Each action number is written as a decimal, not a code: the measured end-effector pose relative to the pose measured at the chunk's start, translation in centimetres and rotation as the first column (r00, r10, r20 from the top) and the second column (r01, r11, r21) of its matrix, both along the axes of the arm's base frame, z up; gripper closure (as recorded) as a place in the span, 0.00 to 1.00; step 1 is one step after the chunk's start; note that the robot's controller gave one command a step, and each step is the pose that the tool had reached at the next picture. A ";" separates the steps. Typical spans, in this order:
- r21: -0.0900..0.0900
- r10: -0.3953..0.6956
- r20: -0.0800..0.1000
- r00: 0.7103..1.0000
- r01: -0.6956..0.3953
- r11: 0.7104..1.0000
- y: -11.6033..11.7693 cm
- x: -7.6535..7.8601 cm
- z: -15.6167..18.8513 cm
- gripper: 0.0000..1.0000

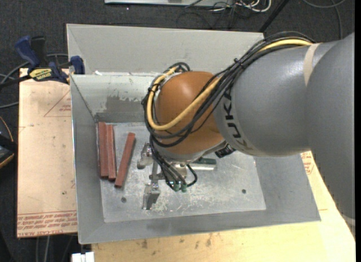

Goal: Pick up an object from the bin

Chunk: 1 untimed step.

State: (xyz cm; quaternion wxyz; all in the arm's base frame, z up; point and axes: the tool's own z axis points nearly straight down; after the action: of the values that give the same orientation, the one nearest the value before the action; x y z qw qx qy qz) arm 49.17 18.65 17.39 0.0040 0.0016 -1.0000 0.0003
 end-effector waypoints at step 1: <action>0.001 -0.003 0.007 1.000 0.003 1.000 -0.1 0.2 0.4 0.00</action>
Offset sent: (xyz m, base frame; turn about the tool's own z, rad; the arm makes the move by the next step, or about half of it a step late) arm 0.0701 0.0344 -0.1039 -0.0951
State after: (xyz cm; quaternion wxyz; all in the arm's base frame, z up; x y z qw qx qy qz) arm 49.39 18.58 17.75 0.0004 0.0001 -1.0000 -0.0004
